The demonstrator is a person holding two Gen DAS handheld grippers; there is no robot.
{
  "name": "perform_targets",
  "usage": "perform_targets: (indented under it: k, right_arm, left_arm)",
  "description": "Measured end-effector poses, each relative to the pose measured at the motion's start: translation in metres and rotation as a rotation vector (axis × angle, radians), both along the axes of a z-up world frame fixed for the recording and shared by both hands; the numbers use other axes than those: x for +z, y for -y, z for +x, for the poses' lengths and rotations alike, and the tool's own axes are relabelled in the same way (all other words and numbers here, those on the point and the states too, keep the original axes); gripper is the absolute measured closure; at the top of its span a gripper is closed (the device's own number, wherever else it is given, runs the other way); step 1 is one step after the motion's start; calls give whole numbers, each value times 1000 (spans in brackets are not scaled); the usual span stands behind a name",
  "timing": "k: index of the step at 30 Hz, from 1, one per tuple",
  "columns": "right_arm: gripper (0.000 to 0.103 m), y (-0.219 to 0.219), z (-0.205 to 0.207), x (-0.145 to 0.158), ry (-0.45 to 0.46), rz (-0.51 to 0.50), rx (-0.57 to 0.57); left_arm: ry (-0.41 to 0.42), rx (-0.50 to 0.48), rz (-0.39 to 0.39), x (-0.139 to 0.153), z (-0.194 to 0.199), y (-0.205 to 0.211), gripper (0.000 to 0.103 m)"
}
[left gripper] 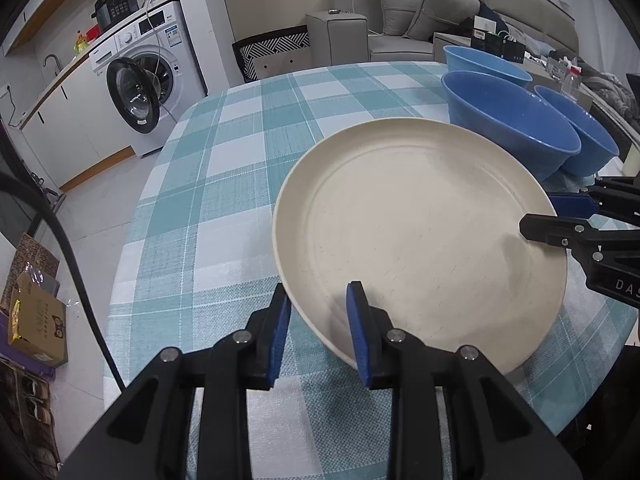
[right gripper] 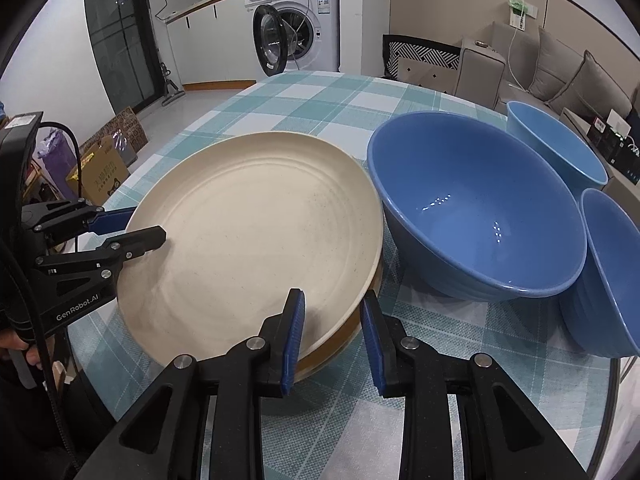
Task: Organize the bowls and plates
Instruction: 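Lower the cream plate onto the stack and open both tools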
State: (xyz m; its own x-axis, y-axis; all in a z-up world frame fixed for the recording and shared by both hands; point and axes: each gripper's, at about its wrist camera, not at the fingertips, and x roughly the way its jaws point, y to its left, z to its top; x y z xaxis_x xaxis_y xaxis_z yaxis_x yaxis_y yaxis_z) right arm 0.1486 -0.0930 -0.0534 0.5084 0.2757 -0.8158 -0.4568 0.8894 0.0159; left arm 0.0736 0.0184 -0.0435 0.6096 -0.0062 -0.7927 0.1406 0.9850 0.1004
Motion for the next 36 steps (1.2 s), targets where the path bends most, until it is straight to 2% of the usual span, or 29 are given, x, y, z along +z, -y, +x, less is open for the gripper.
perform_targets:
  k: [13, 22, 25, 27, 29, 34, 35, 36]
  right_arm:
    - [69, 1, -1, 1, 15, -16, 6]
    - [64, -2, -2, 0, 16, -14, 29]
    - [53, -1, -2, 1, 19, -3, 30]
    - [52, -1, -3, 2, 23, 2, 34]
    - [39, -1, -5, 4, 28, 12, 40]
    - [20, -3, -11, 13, 54, 36, 59]
    - [17, -4, -12, 14, 60, 37, 63]
    - [17, -4, -14, 16, 65, 37, 66]
  left_arm:
    - [-17, -21, 37, -3, -1, 3, 73]
    - [-19, -22, 31, -2, -1, 0, 60]
    - [-16, -20, 9, 0, -1, -3, 54]
    - [-11, -22, -4, 2, -1, -5, 51]
    - [-7, -25, -24, 5, -2, -7, 49]
    - [4, -49, -90, 12, -5, -9, 45]
    - [8, -48, -98, 14, -5, -9, 36]
    - [14, -43, -102, 15, -5, -9, 18]
